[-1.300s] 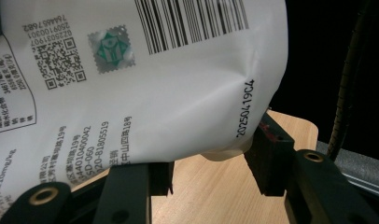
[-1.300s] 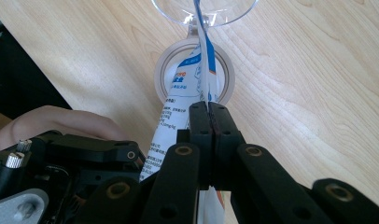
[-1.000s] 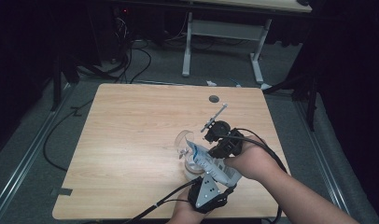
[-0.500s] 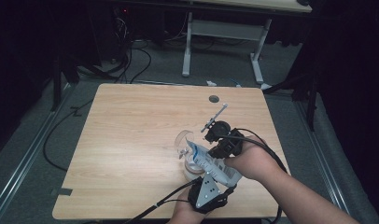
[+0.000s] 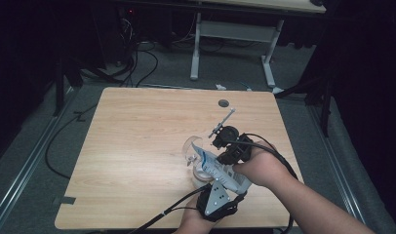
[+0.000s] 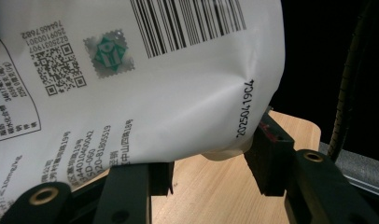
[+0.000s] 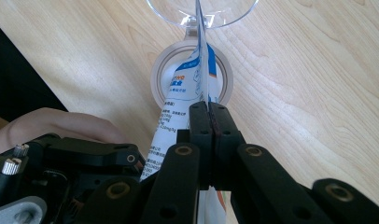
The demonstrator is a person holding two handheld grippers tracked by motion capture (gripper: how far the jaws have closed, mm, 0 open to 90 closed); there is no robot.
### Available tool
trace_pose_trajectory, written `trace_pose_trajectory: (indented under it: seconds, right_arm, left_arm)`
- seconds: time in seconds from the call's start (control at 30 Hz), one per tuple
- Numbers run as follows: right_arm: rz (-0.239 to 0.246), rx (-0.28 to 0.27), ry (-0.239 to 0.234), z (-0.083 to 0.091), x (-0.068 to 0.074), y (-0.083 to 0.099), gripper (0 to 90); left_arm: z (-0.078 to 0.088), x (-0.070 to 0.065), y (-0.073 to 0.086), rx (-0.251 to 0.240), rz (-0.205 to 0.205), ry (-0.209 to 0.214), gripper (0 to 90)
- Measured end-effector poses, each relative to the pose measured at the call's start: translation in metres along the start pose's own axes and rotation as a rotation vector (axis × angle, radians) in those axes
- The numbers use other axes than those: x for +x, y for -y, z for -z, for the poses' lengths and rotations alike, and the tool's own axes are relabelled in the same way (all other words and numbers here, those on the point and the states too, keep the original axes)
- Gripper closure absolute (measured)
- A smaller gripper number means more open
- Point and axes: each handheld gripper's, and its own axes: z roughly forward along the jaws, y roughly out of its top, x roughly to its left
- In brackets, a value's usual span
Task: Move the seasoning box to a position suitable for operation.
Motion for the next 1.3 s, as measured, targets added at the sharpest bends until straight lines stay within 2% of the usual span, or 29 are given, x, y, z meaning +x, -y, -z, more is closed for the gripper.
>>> trace_pose_trajectory:
  seconds: [0.2, 1.3]
  right_arm:
    - [0.001, 0.007, -0.001, -0.0035, -0.0005, -0.0019, 89.6]
    - [0.006, -0.005, -0.002, -0.0015, 0.001, -0.003, 89.6]
  left_arm:
    - [-0.001, 0.0009, 0.0009, -0.001, 0.017, 0.002, 56.8]
    - [0.0017, 0.0006, -0.0013, -0.014, 0.012, 0.003, 56.5]
